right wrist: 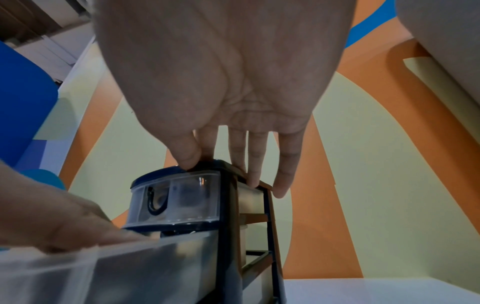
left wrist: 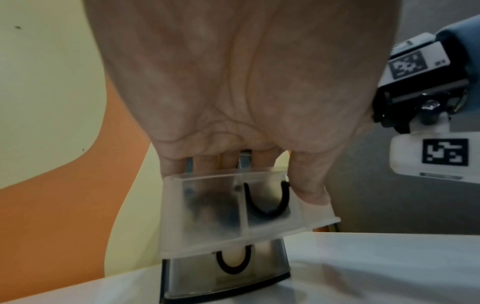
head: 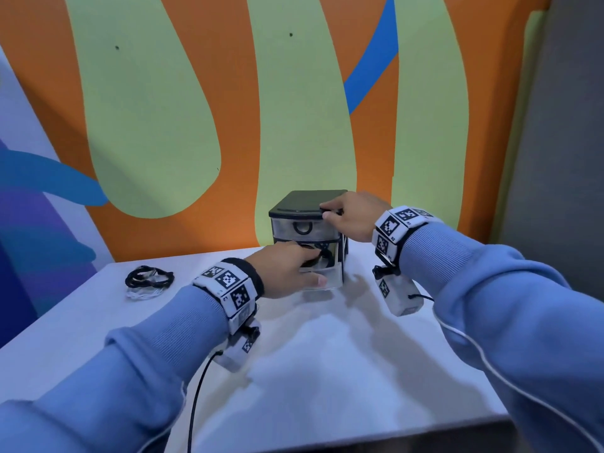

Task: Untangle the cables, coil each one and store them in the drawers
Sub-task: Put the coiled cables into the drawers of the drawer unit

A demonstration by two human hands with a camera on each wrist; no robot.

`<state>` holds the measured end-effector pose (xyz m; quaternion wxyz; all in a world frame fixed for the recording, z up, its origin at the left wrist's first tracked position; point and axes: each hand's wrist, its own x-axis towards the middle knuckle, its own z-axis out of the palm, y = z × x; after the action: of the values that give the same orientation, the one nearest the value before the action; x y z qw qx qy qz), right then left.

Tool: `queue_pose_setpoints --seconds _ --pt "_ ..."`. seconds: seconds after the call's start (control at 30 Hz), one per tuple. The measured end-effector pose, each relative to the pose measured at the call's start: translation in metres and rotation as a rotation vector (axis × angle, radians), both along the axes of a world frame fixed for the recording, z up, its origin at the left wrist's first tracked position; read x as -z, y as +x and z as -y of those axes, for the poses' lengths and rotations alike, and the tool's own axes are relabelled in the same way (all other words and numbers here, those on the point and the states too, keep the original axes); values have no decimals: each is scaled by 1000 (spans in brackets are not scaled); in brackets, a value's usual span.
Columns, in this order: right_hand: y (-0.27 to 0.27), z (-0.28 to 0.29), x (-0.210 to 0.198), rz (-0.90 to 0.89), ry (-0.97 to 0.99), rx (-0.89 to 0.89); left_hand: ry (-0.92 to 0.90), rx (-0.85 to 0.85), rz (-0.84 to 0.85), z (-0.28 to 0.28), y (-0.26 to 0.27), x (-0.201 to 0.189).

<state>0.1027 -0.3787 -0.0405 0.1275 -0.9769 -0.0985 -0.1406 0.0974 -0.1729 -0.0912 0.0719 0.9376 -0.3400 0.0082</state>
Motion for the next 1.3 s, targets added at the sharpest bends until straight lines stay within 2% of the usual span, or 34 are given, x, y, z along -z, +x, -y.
queue_pose_setpoints --seconds 0.2,0.3,0.43,0.57,0.7,0.77,0.9,1.0,1.1,1.3 --pt "-3 -1 -1 -2 20 23 9 -170 149 -1 2 10" --pt "-6 -3 -2 4 -5 26 -64 -281 199 4 6 8" --pt "-6 -4 -2 4 -8 25 -74 -448 357 18 13 9" --pt "-5 -4 -2 -2 -6 30 -116 -530 450 31 21 19" --pt "-3 -4 0 4 0 42 -121 -496 388 27 23 16" --pt "-2 -4 0 4 -4 37 -41 -428 280 24 20 20" --pt "0 -2 1 -5 7 19 243 -375 22 14 8 33" --pt "2 1 0 -24 28 8 275 -332 -127 12 0 31" --pt "4 1 0 -21 43 21 292 -319 -125 10 -5 31" --pt "4 0 -1 -16 8 23 180 -288 -114 0 -19 25"
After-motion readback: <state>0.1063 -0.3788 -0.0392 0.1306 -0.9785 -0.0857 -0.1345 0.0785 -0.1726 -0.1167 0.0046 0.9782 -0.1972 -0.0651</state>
